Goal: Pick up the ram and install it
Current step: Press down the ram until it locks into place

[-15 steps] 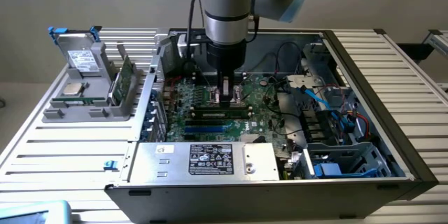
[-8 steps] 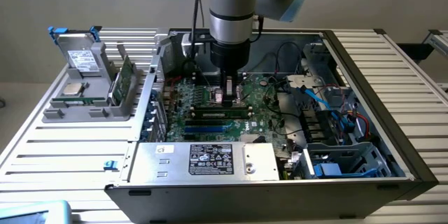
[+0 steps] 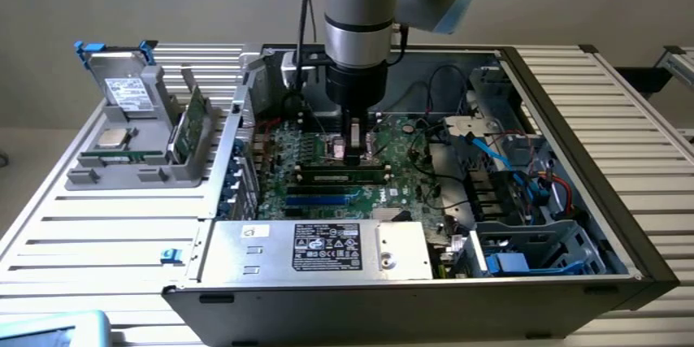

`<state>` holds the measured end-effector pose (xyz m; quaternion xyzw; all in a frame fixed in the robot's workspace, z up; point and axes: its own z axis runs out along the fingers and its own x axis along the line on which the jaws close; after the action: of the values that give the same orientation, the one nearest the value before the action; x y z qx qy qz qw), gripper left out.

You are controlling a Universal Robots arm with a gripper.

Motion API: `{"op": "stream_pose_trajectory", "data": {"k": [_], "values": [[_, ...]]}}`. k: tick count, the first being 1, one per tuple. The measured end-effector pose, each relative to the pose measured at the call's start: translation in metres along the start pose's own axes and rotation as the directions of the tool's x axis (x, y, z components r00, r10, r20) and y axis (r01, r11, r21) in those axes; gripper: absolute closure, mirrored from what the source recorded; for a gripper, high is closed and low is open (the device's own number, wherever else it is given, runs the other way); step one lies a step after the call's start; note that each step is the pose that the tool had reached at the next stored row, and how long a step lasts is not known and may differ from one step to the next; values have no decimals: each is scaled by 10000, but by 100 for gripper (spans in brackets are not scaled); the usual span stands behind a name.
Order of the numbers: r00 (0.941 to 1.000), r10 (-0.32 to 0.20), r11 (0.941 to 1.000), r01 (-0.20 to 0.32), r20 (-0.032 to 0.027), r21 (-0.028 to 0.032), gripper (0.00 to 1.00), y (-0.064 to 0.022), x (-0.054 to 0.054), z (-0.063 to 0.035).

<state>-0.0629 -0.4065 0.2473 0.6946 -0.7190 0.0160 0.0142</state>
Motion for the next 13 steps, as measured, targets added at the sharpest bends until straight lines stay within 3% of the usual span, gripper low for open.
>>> {"op": "stream_pose_trajectory", "data": {"k": [6, 13], "values": [[9963, 861, 9963, -861, -5, -37, 89, 0, 0, 0], [9783, 2071, 9783, -2071, -17, -88, 89, 0, 0, 0]]}}
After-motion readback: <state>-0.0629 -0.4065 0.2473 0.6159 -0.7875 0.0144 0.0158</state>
